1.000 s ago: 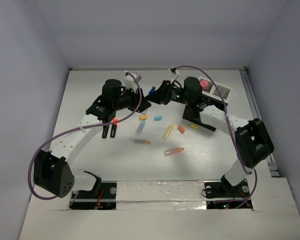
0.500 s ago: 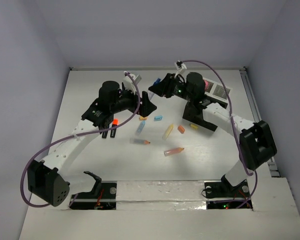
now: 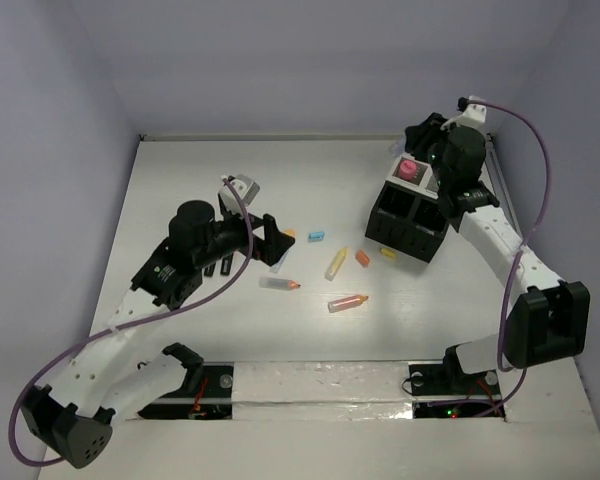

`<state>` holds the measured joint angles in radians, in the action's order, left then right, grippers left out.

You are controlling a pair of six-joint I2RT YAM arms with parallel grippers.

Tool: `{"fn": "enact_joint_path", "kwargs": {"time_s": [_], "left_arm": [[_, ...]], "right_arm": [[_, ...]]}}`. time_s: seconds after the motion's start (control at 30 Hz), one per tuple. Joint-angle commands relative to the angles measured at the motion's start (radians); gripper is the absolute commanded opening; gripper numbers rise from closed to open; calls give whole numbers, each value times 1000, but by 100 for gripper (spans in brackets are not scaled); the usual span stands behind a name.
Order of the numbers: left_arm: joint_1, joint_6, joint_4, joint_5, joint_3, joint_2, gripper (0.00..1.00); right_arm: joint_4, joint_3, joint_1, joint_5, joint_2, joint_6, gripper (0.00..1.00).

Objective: Sort the stationery into containers
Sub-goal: Place the stationery in the storage box.

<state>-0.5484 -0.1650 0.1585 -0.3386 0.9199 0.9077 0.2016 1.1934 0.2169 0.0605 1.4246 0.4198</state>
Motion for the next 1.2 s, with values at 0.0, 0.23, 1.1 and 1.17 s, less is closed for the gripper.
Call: {"fn": "enact_joint_path", "kwargs": {"time_s": [0.0, 0.23, 1.1, 1.17], "left_arm": [[1, -7, 1, 64, -68, -82, 99], [1, -24, -51, 0, -128, -139, 99], [1, -21, 21, 208, -124, -104, 99], [1, -31, 7, 200, -133, -113, 99]], "right_arm": [[-56, -17, -36, 326, -29, -183, 15], [-96, -26, -155, 423, 19, -200, 15], [-142, -69, -206, 294, 122, -121, 73], [-146, -61, -196, 282, 103, -121, 80]]}}
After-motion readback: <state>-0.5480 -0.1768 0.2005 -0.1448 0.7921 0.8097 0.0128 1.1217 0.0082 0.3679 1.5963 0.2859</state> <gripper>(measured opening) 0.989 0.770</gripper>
